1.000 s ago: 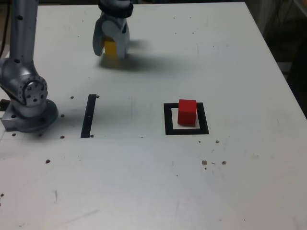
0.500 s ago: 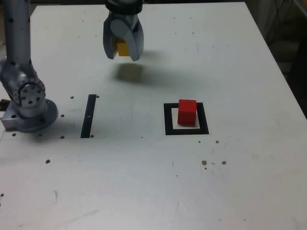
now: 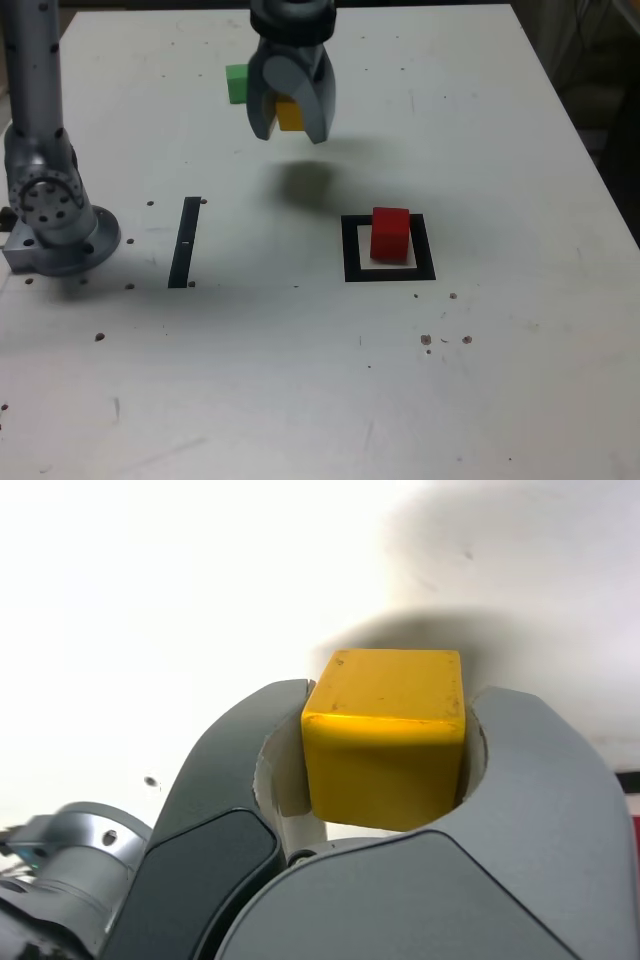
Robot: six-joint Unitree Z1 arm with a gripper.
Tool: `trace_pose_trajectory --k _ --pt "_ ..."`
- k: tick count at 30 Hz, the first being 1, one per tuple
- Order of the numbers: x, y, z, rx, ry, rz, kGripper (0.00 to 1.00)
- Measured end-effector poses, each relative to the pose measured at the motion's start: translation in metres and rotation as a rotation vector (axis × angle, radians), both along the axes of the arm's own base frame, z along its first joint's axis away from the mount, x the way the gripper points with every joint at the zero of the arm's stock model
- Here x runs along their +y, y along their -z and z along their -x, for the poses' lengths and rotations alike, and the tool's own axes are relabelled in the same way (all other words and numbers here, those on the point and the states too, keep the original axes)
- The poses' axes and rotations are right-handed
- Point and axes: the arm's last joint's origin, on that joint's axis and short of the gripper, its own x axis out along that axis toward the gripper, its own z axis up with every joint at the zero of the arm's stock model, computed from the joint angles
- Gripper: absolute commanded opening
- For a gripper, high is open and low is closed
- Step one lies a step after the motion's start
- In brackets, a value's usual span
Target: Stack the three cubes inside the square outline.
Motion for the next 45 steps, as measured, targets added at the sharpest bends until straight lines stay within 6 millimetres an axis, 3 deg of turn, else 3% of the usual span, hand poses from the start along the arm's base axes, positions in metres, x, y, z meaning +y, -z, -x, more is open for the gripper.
trace_pose_trajectory --k 13,30,45 --pt "-0.052 -0.014 -0.031 -0.014 0.027 -0.005 0.30" --pt "-0.120 -0.017 -0.064 0.047 0.080 0.007 0.30" --pt "-0.137 0.000 -0.090 0.073 0.083 0.037 0.30"
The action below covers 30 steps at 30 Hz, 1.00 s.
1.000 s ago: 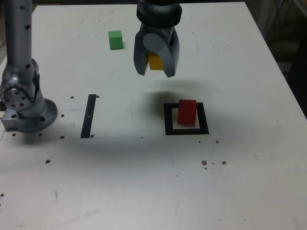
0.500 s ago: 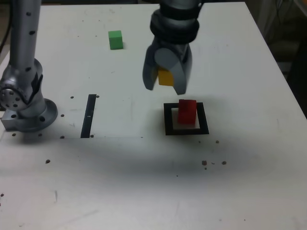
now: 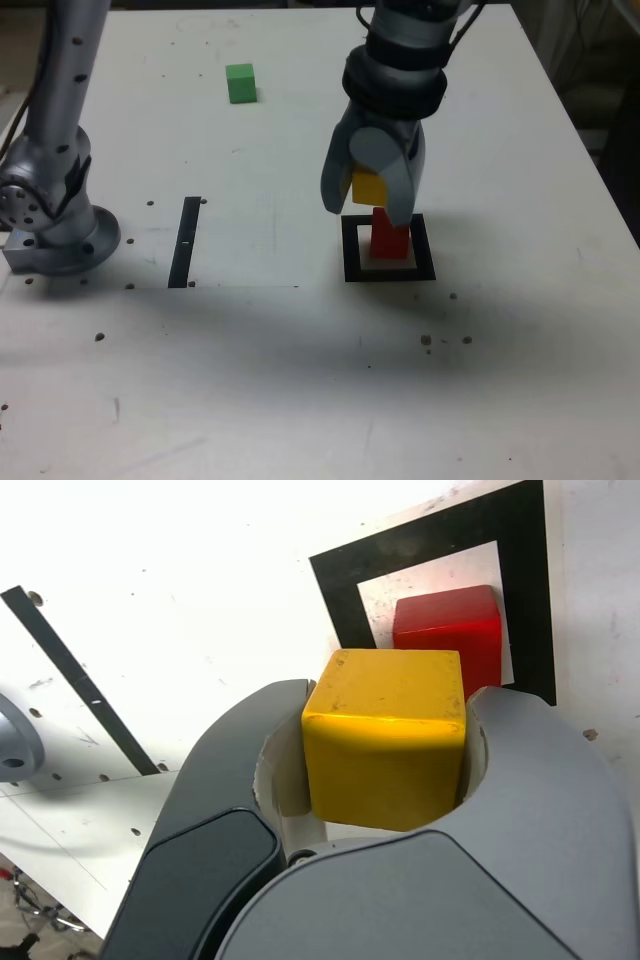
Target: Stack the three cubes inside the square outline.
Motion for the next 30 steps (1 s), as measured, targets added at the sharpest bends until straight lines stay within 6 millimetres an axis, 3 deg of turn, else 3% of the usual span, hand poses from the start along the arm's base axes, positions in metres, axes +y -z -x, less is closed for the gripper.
trace_pose_trajectory --k 19,21,27,30 --pt "-0.004 0.020 -0.019 0.018 -0.008 0.034 0.31" --pt "-0.004 0.021 -0.020 0.017 -0.008 0.035 0.39" --pt "-0.004 0.022 -0.023 -0.003 0.002 0.040 0.95" --pt "-0.004 0.023 -0.023 -0.006 0.003 0.041 1.00"
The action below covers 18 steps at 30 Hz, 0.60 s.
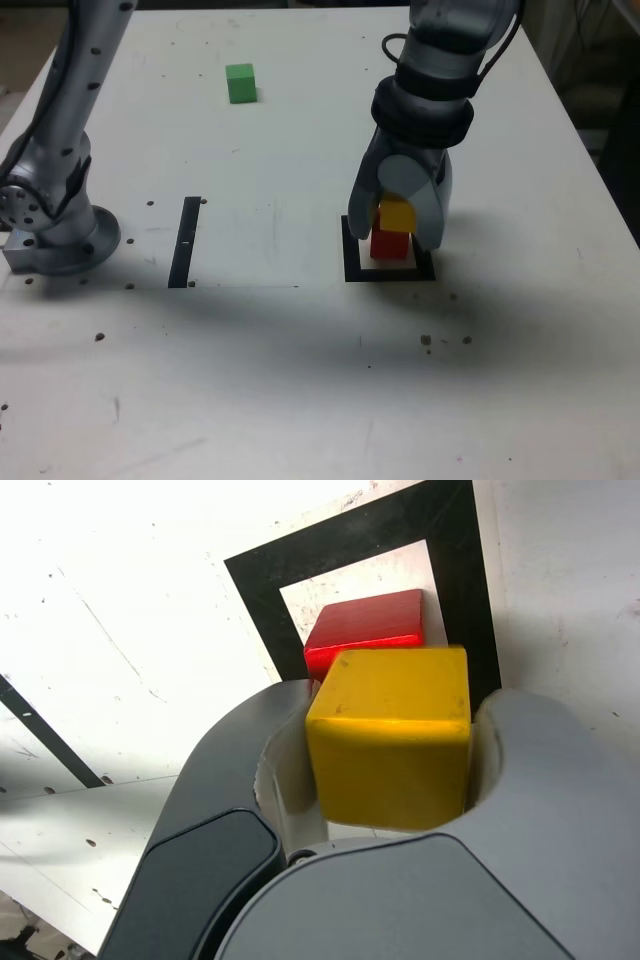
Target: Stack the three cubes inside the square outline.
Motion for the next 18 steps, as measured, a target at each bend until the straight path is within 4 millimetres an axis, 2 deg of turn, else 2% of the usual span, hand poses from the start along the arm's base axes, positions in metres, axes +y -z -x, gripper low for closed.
trace_pose_trajectory --k 7,12,18 --pt "0.000 0.004 0.002 0.001 0.000 0.001 1.00" --pt "0.001 -0.001 0.007 -0.021 0.000 0.003 1.00" --pt "0.004 -0.025 0.023 -0.086 -0.003 -0.031 1.00"
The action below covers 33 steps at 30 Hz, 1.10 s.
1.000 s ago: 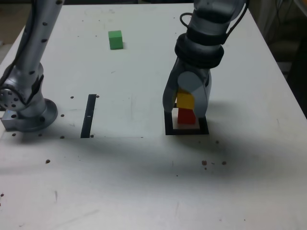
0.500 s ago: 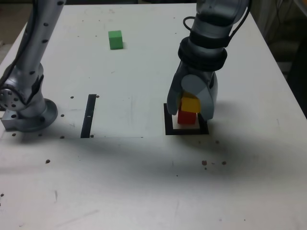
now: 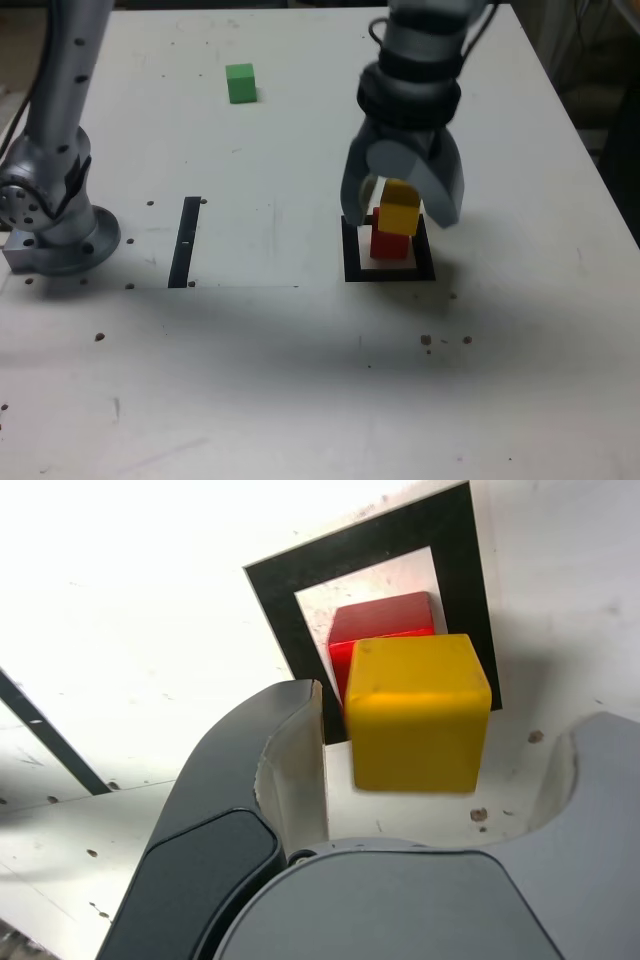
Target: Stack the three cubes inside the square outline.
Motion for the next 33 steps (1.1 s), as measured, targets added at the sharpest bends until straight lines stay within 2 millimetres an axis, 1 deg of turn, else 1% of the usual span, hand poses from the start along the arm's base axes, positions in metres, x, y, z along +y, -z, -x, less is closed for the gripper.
trace_pose_trajectory --k 3,5,11,20,27,30,33 --pt "0.005 -0.016 0.010 -0.042 -0.009 -0.020 0.99" --pt "0.012 -0.022 0.016 -0.048 -0.025 -0.029 0.99" --pt "0.046 -0.033 0.041 -0.039 -0.099 -0.052 1.00" --pt "0.106 -0.025 0.075 0.038 -0.194 -0.056 1.00" --pt "0.147 -0.019 0.098 0.089 -0.252 -0.077 1.00" --pt "0.157 -0.019 0.102 0.096 -0.259 -0.082 1.00" --pt "0.178 -0.019 0.114 0.109 -0.288 -0.092 1.00"
